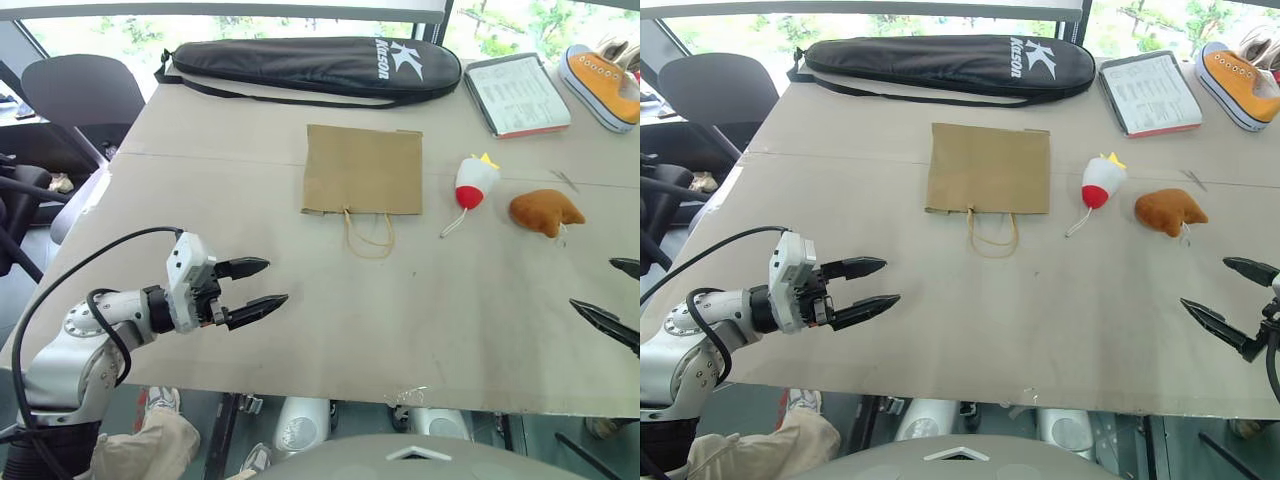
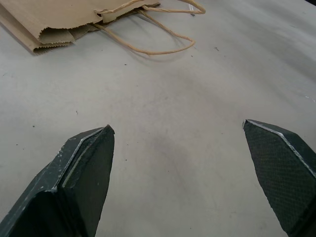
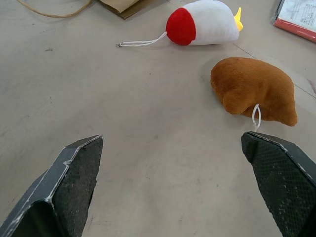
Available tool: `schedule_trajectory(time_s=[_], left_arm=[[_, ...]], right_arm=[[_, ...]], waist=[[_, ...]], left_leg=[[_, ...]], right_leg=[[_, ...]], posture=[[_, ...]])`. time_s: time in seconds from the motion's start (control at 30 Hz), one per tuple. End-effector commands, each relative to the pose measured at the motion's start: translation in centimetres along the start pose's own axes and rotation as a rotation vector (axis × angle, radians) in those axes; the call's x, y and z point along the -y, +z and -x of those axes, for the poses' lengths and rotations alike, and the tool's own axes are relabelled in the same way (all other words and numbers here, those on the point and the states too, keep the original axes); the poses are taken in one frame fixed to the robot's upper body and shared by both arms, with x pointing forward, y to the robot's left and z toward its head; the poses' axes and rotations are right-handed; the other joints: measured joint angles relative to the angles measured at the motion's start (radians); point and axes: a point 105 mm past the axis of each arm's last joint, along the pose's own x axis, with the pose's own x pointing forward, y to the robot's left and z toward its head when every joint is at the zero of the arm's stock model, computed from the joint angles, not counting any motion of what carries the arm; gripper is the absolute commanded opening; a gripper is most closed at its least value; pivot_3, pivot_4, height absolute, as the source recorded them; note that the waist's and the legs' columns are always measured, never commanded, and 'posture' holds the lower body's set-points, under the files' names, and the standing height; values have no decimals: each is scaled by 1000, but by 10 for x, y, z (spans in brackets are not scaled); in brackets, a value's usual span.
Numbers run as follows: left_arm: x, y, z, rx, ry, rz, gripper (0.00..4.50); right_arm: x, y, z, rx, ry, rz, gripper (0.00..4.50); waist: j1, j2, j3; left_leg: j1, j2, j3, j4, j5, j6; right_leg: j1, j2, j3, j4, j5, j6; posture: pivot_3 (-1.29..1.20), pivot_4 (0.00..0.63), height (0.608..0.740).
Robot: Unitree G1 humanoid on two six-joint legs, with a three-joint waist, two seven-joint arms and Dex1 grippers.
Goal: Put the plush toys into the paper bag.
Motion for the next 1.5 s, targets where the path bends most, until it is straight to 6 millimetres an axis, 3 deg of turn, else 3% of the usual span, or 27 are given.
schedule_trajectory(time_s=[0.03,0.23,0.47,0.6,0.7,0.83,0.9,1.0,1.07,1.17,1.5], left_arm=[[-9,18,-7,35,0,-103,4500],[-15,55,-46,74,-89,-308,4500],[-40,68,-94,-62,-51,-681,4500],[-43,67,-136,-55,-101,-893,4500],[-44,69,-155,-23,-117,-945,4500],[-37,60,-164,-43,-216,-1034,3244],[-36,69,-166,13,-202,-918,2399],[-26,105,-162,186,-213,-511,990],[-21,119,-153,228,-243,-327,120],[-14,132,-141,267,-267,-150,0],[6,160,-129,351,-287,229,0]], right_arm=[[-2,16,0,70,-29,59,4444],[-34,50,-22,209,13,134,4444],[-66,65,-39,229,62,142,4444],[-76,68,-50,251,55,112,4444],[-82,66,-54,246,55,103,4444],[-82,67,-58,270,11,51,4500],[-77,72,-60,311,-20,16,3770],[-76,76,-69,340,-47,4,2318],[-81,81,-76,356,-27,3,1405],[-88,91,-89,381,26,11,80],[-111,117,-164,326,241,84,27]], waist=[[1,0,0],[3,2,-2],[3,1,-2],[8,0,-2],[5,0,-2],[-2,0,-2],[-1,0,-2],[0,0,-2],[0,-1,-2],[-9,0,-2],[-14,0,-2]], left_leg=[[0,0,0,0,0,0],[-1,-1,0,2,0,0],[-1,-1,1,2,0,0],[-2,-3,0,3,0,1],[-3,-3,1,4,-1,2],[-3,-1,3,3,0,1],[-2,-1,3,3,-1,2],[-3,0,3,4,-2,3],[-4,0,2,5,-2,3],[-3,0,2,5,0,-1],[-3,-1,-1,5,1,-1]], right_leg=[[0,0,0,0,0,0],[0,1,1,0,2,3],[0,4,2,0,1,4],[0,4,2,0,2,4],[0,3,3,-1,2,4],[-2,5,4,-1,2,4],[-2,6,3,0,2,4],[-2,5,3,1,2,4],[-2,4,3,1,2,4],[-2,4,3,2,1,4],[-2,4,2,2,1,4]], posture=[[0,150,740],[0,150,740],[0,150,740],[0,150,740],[0,150,740],[0,150,740],[0,150,740],[0,150,740],[0,150,740],[0,150,740],[0,150,740]])
